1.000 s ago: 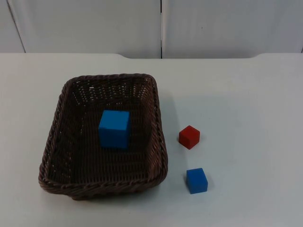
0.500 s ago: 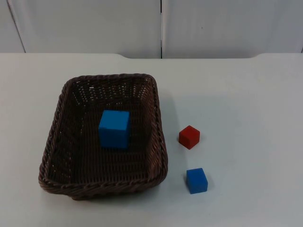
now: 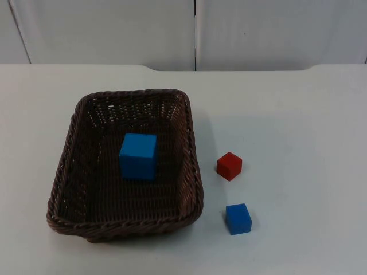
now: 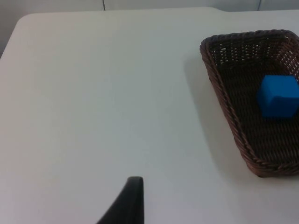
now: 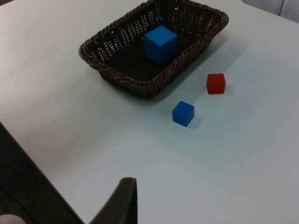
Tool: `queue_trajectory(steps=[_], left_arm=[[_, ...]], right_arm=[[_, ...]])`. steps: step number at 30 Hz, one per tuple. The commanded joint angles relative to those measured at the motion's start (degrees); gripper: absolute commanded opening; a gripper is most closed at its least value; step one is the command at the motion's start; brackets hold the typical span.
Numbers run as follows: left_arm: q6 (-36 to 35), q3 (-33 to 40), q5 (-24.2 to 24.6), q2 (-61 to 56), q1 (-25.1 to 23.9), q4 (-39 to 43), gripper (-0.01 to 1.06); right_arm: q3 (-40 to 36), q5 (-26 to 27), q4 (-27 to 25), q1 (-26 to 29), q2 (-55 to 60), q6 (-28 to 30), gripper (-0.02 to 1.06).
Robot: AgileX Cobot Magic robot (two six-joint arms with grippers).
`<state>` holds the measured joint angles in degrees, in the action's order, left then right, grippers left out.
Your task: Pick up the basket with the left hand and place the largest block into the basket with the right hand.
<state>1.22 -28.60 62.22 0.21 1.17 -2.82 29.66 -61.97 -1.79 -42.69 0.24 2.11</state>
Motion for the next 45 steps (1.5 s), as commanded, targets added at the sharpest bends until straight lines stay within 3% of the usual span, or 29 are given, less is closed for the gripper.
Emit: queue_trajectory(steps=[1,7,22,45], left_arm=[[0.02,0.25,-0.7,-0.21,-0.08,-0.24,1.05],[0.02,0.25,-0.7,-0.21,-3.07,-0.24,1.05],[0.02,0.25,-0.7,-0.21,-3.07,-0.24,1.05],[0.02,0.25,-0.7,-0.21,-3.07,-0.24,1.05]], right_arm=[[-0.06,0.26,0.12,0.31,-0.24,-0.1,1.05],[-0.06,0.26,0.12,0.31,-0.24,-0.1,1.05],[-0.06,0.26,0.12,0.51,-0.24,-0.1,1.05],[-0.06,0.26,0.12,20.41,-0.24,-0.1,1.05]])
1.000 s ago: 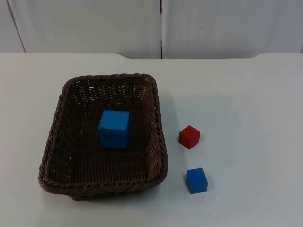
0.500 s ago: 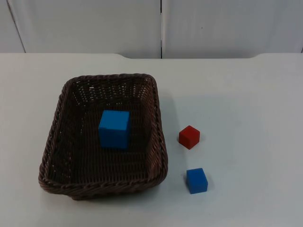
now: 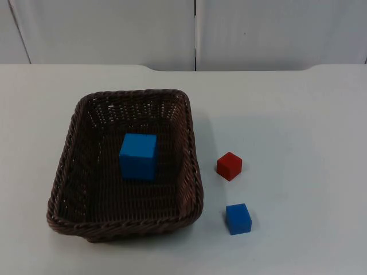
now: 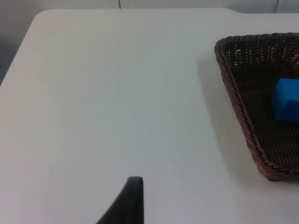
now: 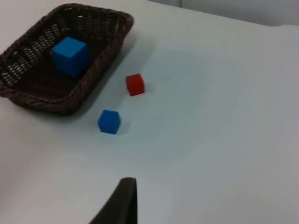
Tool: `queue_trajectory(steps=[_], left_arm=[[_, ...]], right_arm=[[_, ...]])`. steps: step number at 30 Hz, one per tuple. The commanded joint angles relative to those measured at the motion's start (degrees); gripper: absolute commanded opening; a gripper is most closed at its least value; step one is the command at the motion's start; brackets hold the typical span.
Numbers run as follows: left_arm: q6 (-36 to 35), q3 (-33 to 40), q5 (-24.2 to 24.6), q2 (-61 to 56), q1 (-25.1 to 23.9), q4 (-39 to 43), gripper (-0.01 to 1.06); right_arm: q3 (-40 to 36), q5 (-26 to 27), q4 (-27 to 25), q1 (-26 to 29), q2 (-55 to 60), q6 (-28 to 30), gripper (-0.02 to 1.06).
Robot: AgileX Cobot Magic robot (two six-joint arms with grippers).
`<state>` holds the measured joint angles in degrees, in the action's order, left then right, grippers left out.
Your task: Pick up the basket with the left hand and place the largest block into the basket with the right hand.
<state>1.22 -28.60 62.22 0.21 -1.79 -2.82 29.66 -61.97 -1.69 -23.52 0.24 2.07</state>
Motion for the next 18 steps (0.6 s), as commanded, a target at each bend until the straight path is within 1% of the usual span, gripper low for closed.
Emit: queue_trajectory(steps=[1,6,7,11,13,17,18], left_arm=[[0.02,0.25,-0.7,-0.21,-0.12,-0.24,1.05],[0.02,0.25,-0.7,-0.21,-0.12,-0.24,1.05],[0.02,0.25,-0.7,-0.21,-0.12,-0.24,1.05],[0.02,0.25,-0.7,-0.21,-0.12,-0.24,1.05],[0.02,0.25,-0.7,-0.21,-0.12,-0.24,1.05],[0.02,0.25,-0.7,-0.21,-0.12,-0.24,1.05],[0.02,0.25,-0.7,-0.21,-0.12,-0.24,1.05]], right_arm=[[-0.06,0.26,0.01,2.13,-0.24,-0.06,1.05],[-0.06,0.26,0.01,7.39,-0.24,-0.06,1.05],[-0.06,0.26,0.01,7.39,-0.24,-0.06,1.05],[-0.06,0.26,0.01,11.09,-0.24,-0.06,1.05],[-0.06,0.26,0.01,11.85,-0.24,-0.06,1.05],[-0.06,0.26,0.01,15.08,-0.24,-0.06,1.05],[-0.06,0.26,0.01,15.08,-0.24,-0.06,1.05]])
